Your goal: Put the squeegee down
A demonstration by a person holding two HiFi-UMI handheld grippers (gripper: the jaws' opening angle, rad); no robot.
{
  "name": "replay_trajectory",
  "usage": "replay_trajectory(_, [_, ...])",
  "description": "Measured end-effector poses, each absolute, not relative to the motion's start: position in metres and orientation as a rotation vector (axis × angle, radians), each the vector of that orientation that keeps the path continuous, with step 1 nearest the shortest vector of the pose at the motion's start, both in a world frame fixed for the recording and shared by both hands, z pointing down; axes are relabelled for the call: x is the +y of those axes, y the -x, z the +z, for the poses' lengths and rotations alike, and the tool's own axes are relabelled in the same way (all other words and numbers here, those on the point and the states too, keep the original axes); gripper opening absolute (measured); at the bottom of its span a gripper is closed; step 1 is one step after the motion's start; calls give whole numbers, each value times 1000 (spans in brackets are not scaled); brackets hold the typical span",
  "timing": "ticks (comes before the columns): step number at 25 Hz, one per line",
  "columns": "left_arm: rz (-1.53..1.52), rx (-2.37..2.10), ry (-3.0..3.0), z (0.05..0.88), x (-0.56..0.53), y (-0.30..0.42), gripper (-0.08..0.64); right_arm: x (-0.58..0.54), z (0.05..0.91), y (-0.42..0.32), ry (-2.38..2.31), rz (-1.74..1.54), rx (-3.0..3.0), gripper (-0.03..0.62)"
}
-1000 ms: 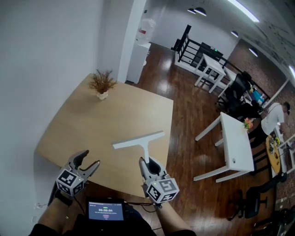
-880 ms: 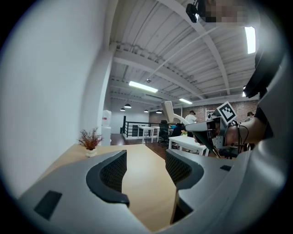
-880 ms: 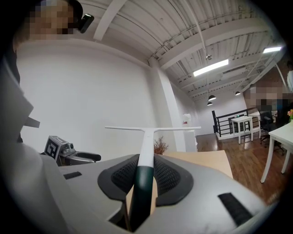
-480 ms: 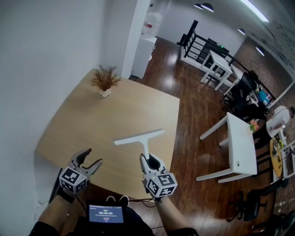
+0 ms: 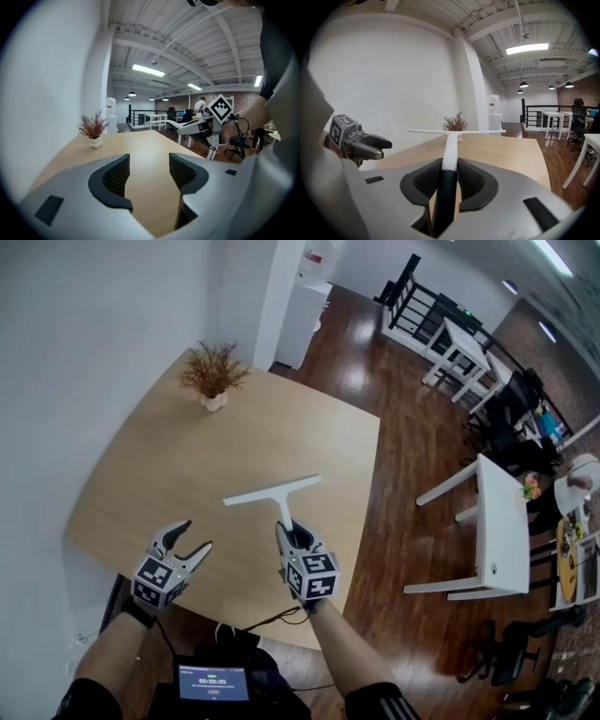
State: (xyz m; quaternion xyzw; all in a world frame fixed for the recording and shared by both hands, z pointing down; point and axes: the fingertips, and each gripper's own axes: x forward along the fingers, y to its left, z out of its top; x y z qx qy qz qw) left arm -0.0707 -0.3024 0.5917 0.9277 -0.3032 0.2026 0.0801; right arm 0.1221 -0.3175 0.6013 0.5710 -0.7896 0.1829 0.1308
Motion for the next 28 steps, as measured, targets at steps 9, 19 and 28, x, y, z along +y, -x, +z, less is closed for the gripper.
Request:
replay_trajectory(9, [659,-940,-2625,670,-335,60,267,-369,715,-129,-1560,625,-2155,110])
replay_trajectory(19, [690,-920,-2573,721,-355,33,267,-385,800,-148,-1526,672,-2022,111])
replay_trajectory(28, [740,-918,-2562,741,-352,28,267,-381,829,-160,-1505,714,-1974,112])
